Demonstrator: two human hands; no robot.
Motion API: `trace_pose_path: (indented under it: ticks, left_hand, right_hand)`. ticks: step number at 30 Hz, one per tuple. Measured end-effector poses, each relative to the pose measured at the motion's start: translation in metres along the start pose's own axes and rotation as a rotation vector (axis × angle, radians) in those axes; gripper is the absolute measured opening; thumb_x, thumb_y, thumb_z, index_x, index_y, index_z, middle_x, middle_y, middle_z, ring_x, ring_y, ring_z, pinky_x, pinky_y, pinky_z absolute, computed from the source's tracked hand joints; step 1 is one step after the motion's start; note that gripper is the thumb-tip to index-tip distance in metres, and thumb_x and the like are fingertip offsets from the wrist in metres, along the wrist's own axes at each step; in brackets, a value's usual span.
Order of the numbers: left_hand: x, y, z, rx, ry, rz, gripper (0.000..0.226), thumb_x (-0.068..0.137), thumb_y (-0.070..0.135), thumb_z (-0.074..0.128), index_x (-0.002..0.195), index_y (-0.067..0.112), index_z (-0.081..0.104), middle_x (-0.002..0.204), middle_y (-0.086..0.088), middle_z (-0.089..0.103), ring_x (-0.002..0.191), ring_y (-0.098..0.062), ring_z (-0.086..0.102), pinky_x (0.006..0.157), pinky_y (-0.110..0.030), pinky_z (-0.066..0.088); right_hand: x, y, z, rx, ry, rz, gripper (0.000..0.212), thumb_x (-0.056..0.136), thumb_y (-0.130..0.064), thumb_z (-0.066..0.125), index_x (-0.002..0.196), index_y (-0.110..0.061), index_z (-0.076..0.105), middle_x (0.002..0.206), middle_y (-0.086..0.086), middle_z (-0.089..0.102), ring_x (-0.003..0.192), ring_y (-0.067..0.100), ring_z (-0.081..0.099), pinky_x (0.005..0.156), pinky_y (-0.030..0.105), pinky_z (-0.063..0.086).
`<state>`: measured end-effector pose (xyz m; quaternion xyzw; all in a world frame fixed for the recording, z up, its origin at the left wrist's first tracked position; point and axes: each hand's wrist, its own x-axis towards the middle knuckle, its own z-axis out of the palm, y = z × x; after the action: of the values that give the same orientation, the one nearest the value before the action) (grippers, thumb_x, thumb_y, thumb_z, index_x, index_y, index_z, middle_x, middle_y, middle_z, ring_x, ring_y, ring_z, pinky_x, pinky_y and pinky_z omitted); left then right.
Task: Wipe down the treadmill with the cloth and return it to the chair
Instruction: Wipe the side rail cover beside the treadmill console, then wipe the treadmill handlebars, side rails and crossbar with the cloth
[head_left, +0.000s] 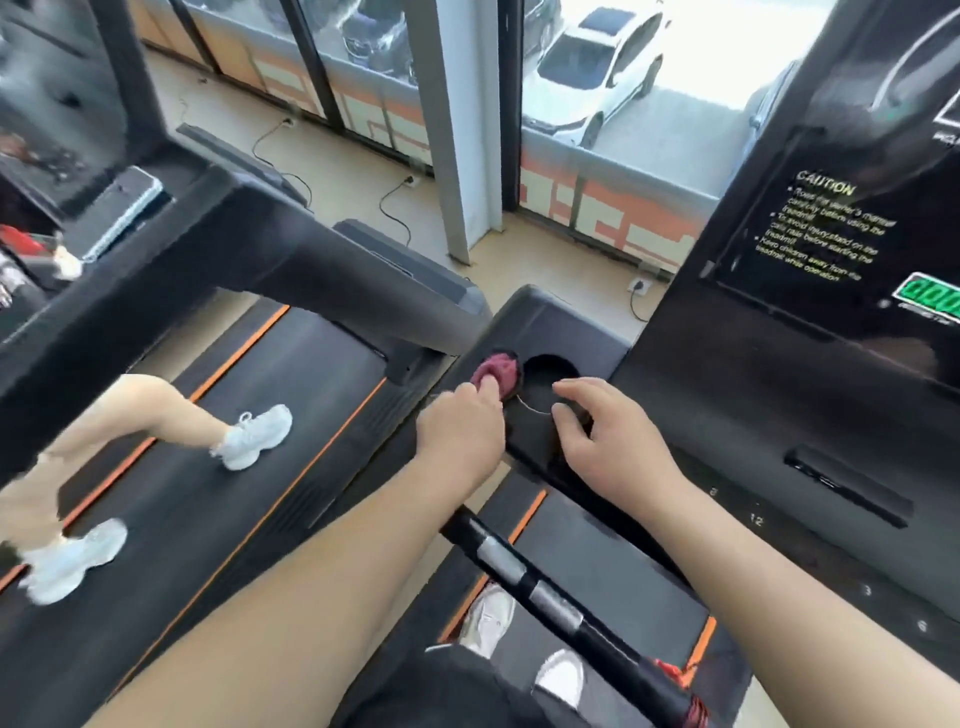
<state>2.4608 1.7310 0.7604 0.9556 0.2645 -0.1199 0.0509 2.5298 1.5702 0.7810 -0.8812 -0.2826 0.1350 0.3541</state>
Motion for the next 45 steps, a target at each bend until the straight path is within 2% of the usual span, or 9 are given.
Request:
trace_pose_path:
  ticks: [4,8,16,22,28,32,37,40,45]
  left_hand:
    - [-0.046,0.007,0.013,-0.617,-0.207,0.036,0.034,0.097,0.044,0.049,0.118,0.026,0.066,0.109,-0.002,0.073,0.104,-0.026,0.067,0.088,-0.039,0.053]
    - [-0.069,-0.007,-0.002,-0.963,-0.033,-0.069,0.023,0.097,0.034,0.058,0.111,0.029,0.075,0.098,0.012,0.075,0.097,-0.007,0.068,0.095,-0.032,0.053]
    - [-0.078,-0.005,-0.028,-1.332,-0.012,-0.021,0.051,0.093,0.019,0.062,0.137,0.044,0.058,0.124,0.014,0.066,0.104,-0.012,0.066,0.094,-0.036,0.058]
    - [-0.053,-0.021,-0.06,-1.338,-0.173,0.157,0.073,0.088,-0.001,0.058,0.15,0.035,0.045,0.125,0.011,0.069,0.108,-0.017,0.071,0.094,-0.035,0.059]
    - [-0.025,-0.043,-0.073,-1.137,0.012,0.063,0.057,0.091,0.013,0.062,0.144,0.03,0.053,0.116,0.017,0.07,0.1,0.001,0.067,0.092,-0.021,0.052]
    - [-0.007,-0.078,-0.059,-0.869,0.007,-0.055,0.049,0.094,0.014,0.056,0.142,0.021,0.056,0.135,0.003,0.062,0.116,-0.012,0.06,0.104,-0.026,0.045]
    - [0.013,-0.086,-0.034,-0.82,-0.029,-0.129,0.052,0.095,0.014,0.052,0.146,0.021,0.053,0.146,0.004,0.054,0.129,-0.016,0.054,0.108,-0.026,0.039]
    - [0.024,-0.085,-0.021,-0.826,-0.015,-0.148,0.05,0.094,0.011,0.053,0.143,0.02,0.057,0.142,0.001,0.056,0.124,-0.018,0.057,0.109,-0.031,0.043]
    - [0.025,-0.092,-0.006,-0.818,-0.001,-0.2,0.049,0.095,0.007,0.048,0.142,0.02,0.056,0.141,0.006,0.055,0.12,-0.014,0.057,0.108,-0.032,0.044]
  right_hand:
    - [-0.01,-0.014,0.012,0.343,-0.063,0.136,0.016,0.097,-0.026,0.06,0.101,-0.025,0.076,0.092,-0.009,0.076,0.088,0.009,0.07,0.082,0.029,0.056]
    - [-0.02,-0.023,0.02,0.387,-0.11,0.235,0.023,0.093,-0.035,0.061,0.078,-0.021,0.072,0.074,-0.009,0.071,0.074,0.014,0.064,0.07,0.032,0.051]
    - [-0.026,-0.043,0.009,0.709,-0.389,0.474,0.051,0.087,-0.062,0.066,0.103,-0.015,0.07,0.089,0.009,0.075,0.081,0.025,0.073,0.083,0.043,0.061]
    - [-0.013,-0.07,-0.001,0.764,-0.293,0.39,0.043,0.091,-0.057,0.066,0.104,-0.017,0.073,0.086,0.024,0.072,0.073,0.03,0.059,0.071,0.045,0.043]
    - [0.021,-0.09,-0.001,0.541,0.12,0.272,0.044,0.099,-0.045,0.059,0.076,-0.01,0.073,0.059,0.001,0.061,0.049,0.006,0.052,0.048,0.022,0.043]
    - [0.061,-0.092,-0.014,0.408,0.298,0.132,0.044,0.104,-0.04,0.053,0.063,-0.024,0.055,0.056,-0.018,0.053,0.051,-0.005,0.049,0.05,0.008,0.036]
    - [0.112,-0.071,0.025,0.012,-0.088,-0.078,0.055,0.108,-0.044,0.036,0.061,-0.026,0.057,0.093,-0.008,0.061,0.095,0.015,0.06,0.085,0.027,0.039]
    - [0.13,-0.038,0.056,-0.222,-0.378,-0.246,0.045,0.109,-0.034,0.033,0.114,-0.012,0.072,0.141,0.002,0.061,0.143,0.022,0.042,0.122,0.035,0.023]
    - [0.175,-0.014,0.051,-0.434,-0.253,-0.309,0.036,0.099,-0.042,0.038,0.104,-0.019,0.065,0.121,0.0,0.064,0.12,0.027,0.053,0.106,0.042,0.041]
